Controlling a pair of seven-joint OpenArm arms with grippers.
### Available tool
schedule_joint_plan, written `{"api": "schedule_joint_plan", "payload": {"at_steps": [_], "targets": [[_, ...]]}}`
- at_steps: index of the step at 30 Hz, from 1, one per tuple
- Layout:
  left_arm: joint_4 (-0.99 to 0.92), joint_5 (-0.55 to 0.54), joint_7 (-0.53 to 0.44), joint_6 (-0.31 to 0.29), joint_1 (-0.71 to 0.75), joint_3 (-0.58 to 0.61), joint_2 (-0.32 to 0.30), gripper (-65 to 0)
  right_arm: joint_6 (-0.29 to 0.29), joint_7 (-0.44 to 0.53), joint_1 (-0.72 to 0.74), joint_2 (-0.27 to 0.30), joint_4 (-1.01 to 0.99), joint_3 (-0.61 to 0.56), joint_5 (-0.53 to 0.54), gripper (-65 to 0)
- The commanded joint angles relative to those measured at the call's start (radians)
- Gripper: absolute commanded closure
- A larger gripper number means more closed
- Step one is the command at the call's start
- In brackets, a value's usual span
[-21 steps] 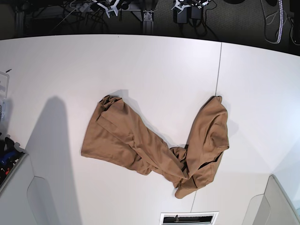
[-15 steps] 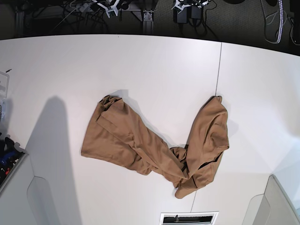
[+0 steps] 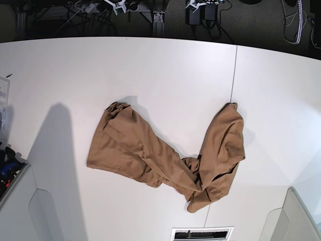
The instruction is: Layout the t-shirt on the table in an organized manner, then fold the t-shirt properly
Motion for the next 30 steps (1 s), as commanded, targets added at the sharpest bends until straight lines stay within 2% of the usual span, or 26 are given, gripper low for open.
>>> {"api": "schedule_joint_plan", "payload": {"at_steps": [1, 7, 13, 16, 19, 21, 26, 30], "targets": [[0.012, 0.014, 0.0, -0.006, 0.013, 0.0, -0.005, -9.9, 0.008, 0.006, -0.017, 0.006, 0.014, 0.002, 0.001, 0.0], [0.141, 0.055, 0.001, -0.005, 0.103, 0.0, -0.057, -9.9, 0.023, 0.006, -0.127, 0.039, 0.125, 0.002, 0.002, 0.0], [0.395, 0.054, 0.019, 0.087, 0.237, -0.001, -0.137, -9.9, 0.177, 0.005, -0.267, 0.095, 0.319, 0.002, 0.101, 0.0], [0.552, 0.054, 0.074, 0.094, 0.311, -0.001, -0.183, -9.9, 0.251, 0.006, -0.353, 0.127, 0.447, 0.002, 0.175, 0.0], [0.723, 0.052, 0.13, 0.094, 0.384, -0.007, -0.236, -9.9, 0.293, 0.005, -0.445, 0.163, 0.587, 0.002, 0.252, 0.0], [0.848, 0.033, 0.133, 0.074, 0.441, -0.031, -0.272, -9.9, 0.304, 0.006, -0.509, 0.19, 0.687, 0.002, 0.29, 0.0], [1.183, -0.018, 0.134, -0.02, 0.605, -0.169, -0.335, -9.9, 0.303, 0.006, -0.661, 0.26, 0.959, 0.003, 0.357, 0.0], [1.458, -0.017, 0.146, -0.026, 0.743, -0.306, -0.366, -9.9, 0.303, 0.005, -0.769, 0.307, 1.192, 0.017, 0.404, 0.0]]}}
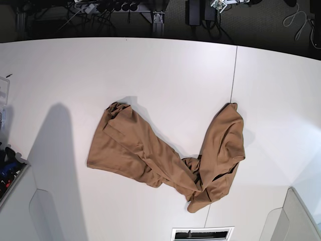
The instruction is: Layout the t-shirt on the table in an organized manner, then fold the t-shirt properly
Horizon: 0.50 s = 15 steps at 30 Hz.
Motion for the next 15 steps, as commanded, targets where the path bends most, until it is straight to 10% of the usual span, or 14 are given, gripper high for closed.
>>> {"api": "schedule_joint_plan", "payload": {"at_steps": [1, 15], "targets": [[0.076, 0.002, -0.003, -0.002, 0.039, -0.035, -0.01, -9.9, 0.012, 0.021, -0.038, 0.016, 0.066, 0.014, 0.017, 0.0], [0.586, -0.204, 0.074, -0.101, 0.098, -0.426, -0.108, -12.0, 0.005, 0.0, 0.041, 0.049, 0.58, 0.239, 0.22, 0.0]]}}
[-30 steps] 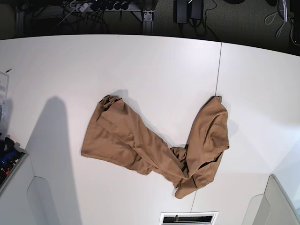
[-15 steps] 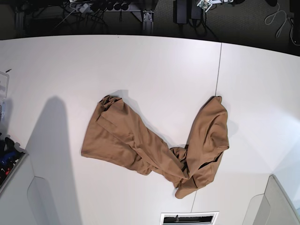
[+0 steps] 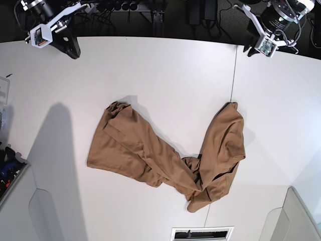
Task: Layout the t-shirt on the table in an organized manner, then fold the t-shirt properly
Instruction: 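Lower both grippers and grasp the tan shirt at two separated points, then pull the grippers apart to stretch the tan shirt across the table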
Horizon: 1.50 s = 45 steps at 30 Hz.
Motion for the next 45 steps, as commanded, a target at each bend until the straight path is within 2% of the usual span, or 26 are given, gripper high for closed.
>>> {"api": "schedule_joint_plan", "payload": {"at_steps": [1, 3, 5, 7, 9, 10, 12, 17, 23, 27, 29, 31, 34, 35, 37, 38, 39, 40, 41, 42, 43, 45], "targets": [[0.014, -0.016, -0.018, 0.002, -0.006, -0.014, -0.019, -14.9, -0.002, -0.008, 0.029, 0.007, 0.014, 0.009, 0.012, 0.0], [0.006, -0.026, -0.018, 0.002, -0.038, -0.016, -0.049, -22.6, -0.002, -0.101, 0.109, 0.006, 0.01, 0.003, 0.019, 0.0], [-0.007, -0.048, -0.018, 0.002, -0.081, -0.014, -0.079, -29.3, -0.003, -0.19, 0.194, 0.004, 0.002, -0.01, 0.051, -5.8], [-0.027, -0.071, -0.018, 0.002, -0.137, -0.013, -0.102, -30.6, -0.004, -0.22, 0.272, 0.003, -0.017, -0.031, 0.065, -17.8], [-0.063, -0.091, -0.024, 0.002, -0.203, -0.013, -0.116, -30.6, -0.029, -0.227, 0.34, -0.007, -0.048, -0.053, 0.06, -29.2], [-0.09, -0.102, -0.026, 0.002, -0.239, -0.013, -0.119, -30.6, -0.041, -0.234, 0.373, -0.017, -0.067, -0.064, 0.06, -32.8], [-0.159, -0.131, -0.028, 0.0, -0.321, -0.013, -0.119, -30.6, -0.047, -0.237, 0.442, -0.046, -0.12, -0.087, 0.059, -34.7], [-0.37, -0.167, -0.063, -0.051, -0.557, 0.057, -0.116, -30.6, -0.047, -0.236, 0.62, -0.154, -0.292, -0.124, 0.008, -34.7], [-0.617, -0.166, -0.074, -0.051, -0.79, 0.209, -0.115, -30.6, -0.047, -0.235, 0.763, -0.281, -0.469, -0.127, -0.046, -34.7], [-0.766, -0.166, -0.078, -0.051, -0.915, 0.249, -0.078, -30.7, -0.048, -0.232, 0.83, -0.356, -0.585, -0.127, -0.126, -34.7], [-0.832, -0.168, -0.078, -0.061, -0.959, 0.249, -0.05, -30.6, -0.048, -0.22, 0.855, -0.377, -0.642, -0.127, -0.134, -34.7], [-0.884, -0.167, -0.078, -0.098, -0.988, 0.249, -0.021, -30.6, -0.045, -0.22, 0.877, -0.39, -0.686, -0.129, -0.136, -34.7], [-0.947, -0.167, -0.079, -0.125, -1.02, 0.253, 0.019, -30.6, -0.046, -0.219, 0.894, -0.396, -0.71, -0.129, -0.14, -34.4], [-0.966, -0.167, -0.086, -0.125, -1.029, 0.253, 0.03, -30.6, -0.046, -0.217, 0.896, -0.395, -0.71, -0.129, -0.14, -33.0], [-0.999, -0.167, -0.114, -0.124, -1.043, 0.253, 0.048, -30.5, -0.046, -0.216, 0.899, -0.394, -0.71, -0.129, -0.14, -24.2], [-1.014, -0.167, -0.122, -0.113, -1.049, 0.253, 0.053, -28.9, -0.046, -0.217, 0.899, -0.395, -0.71, -0.129, -0.14, -17.4], [-1.023, -0.167, -0.123, -0.104, -1.057, 0.253, 0.059, -24.6, -0.045, -0.217, 0.898, -0.395, -0.71, -0.129, -0.14, -10.2], [-1.031, -0.167, -0.122, -0.092, -1.064, 0.253, 0.062, -18.0, -0.045, -0.217, 0.898, -0.395, -0.71, -0.129, -0.14, -3.4], [-1.033, -0.167, -0.123, -0.083, -1.069, 0.253, 0.063, -10.4, -0.045, -0.216, 0.899, -0.394, -0.71, -0.129, -0.14, 0.0], [-1.033, -0.166, -0.123, -0.076, -1.073, 0.253, 0.061, -3.2, -0.045, -0.216, 0.899, -0.394, -0.71, -0.129, -0.14, 0.0], [-1.033, -0.166, -0.122, -0.075, -1.079, 0.252, 0.06, 0.0, -0.045, -0.216, 0.899, -0.392, -0.708, -0.127, -0.144, 0.0], [-1.031, -0.16, -0.122, -0.075, -1.091, 0.252, 0.045, 0.0, -0.044, -0.216, 0.899, -0.386, -0.698, -0.125, -0.163, 0.0]]}}
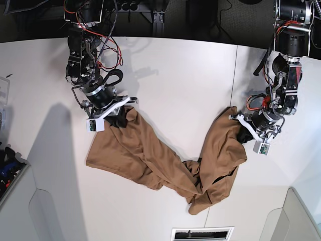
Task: Layout the t-shirt on the table in an organized manner, then fold the t-shirt properly
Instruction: 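Pull the grippers apart to stretch the tan shirt across the table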
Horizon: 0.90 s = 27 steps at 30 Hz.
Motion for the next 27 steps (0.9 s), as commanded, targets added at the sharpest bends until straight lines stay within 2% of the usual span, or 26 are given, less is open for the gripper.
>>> {"api": "schedule_joint_plan", "payload": {"at_steps": [1, 4, 12, 16, 18, 20, 21, 23, 24, 25, 26, 27], "targets": [[0.016, -0.007, -0.02, 0.005, -0.033, -0.007, -0.033, 0.0, 0.007, 0.017, 0.016, 0.005, 0.031, 0.008, -0.005, 0.0], [0.056, -0.006, -0.019, 0.016, -0.037, -0.007, -0.087, 0.0, 0.007, 0.015, 0.013, 0.023, 0.077, 0.042, -0.026, 0.0], [0.167, -0.028, 0.01, 0.03, -0.034, -0.007, -0.23, 0.0, 0.007, 0.007, 0.013, 0.137, 0.104, 0.174, -0.022, 0.0], [0.249, -0.052, 0.148, 0.028, -0.034, -0.007, -0.266, 0.0, 0.009, -0.026, 0.01, 0.175, 0.104, 0.269, 0.04, 0.0], [0.297, -0.08, 0.219, -0.009, -0.031, -0.007, -0.271, 0.0, 0.034, -0.047, 0.002, 0.188, 0.104, 0.319, 0.094, 0.0], [0.332, -0.119, 0.296, -0.044, -0.029, -0.007, -0.27, -10.6, 0.042, -0.055, -0.014, 0.198, 0.104, 0.354, 0.144, 0.0], [0.345, -0.14, 0.321, -0.06, -0.028, -0.007, -0.27, -17.0, 0.042, -0.056, -0.025, 0.199, 0.104, 0.369, 0.158, -3.0], [0.361, -0.167, 0.353, -0.061, -0.026, -0.007, -0.271, -26.9, 0.041, -0.061, -0.047, 0.198, 0.104, 0.391, 0.181, -24.8], [0.362, -0.168, 0.365, -0.059, -0.026, -0.007, -0.27, -29.3, 0.042, -0.063, -0.06, 0.199, 0.104, 0.399, 0.203, -34.7], [0.362, -0.168, 0.37, -0.049, -0.026, -0.01, -0.271, -29.6, 0.043, -0.068, -0.075, 0.199, 0.104, 0.405, 0.229, -41.9], [0.362, -0.169, 0.37, -0.034, -0.025, -0.017, -0.27, -29.6, 0.053, -0.07, -0.089, 0.199, 0.104, 0.412, 0.254, -45.3], [0.362, -0.172, 0.369, -0.019, -0.023, -0.026, -0.27, -29.6, 0.073, -0.07, -0.102, 0.198, 0.104, 0.418, 0.278, -44.9]]}}
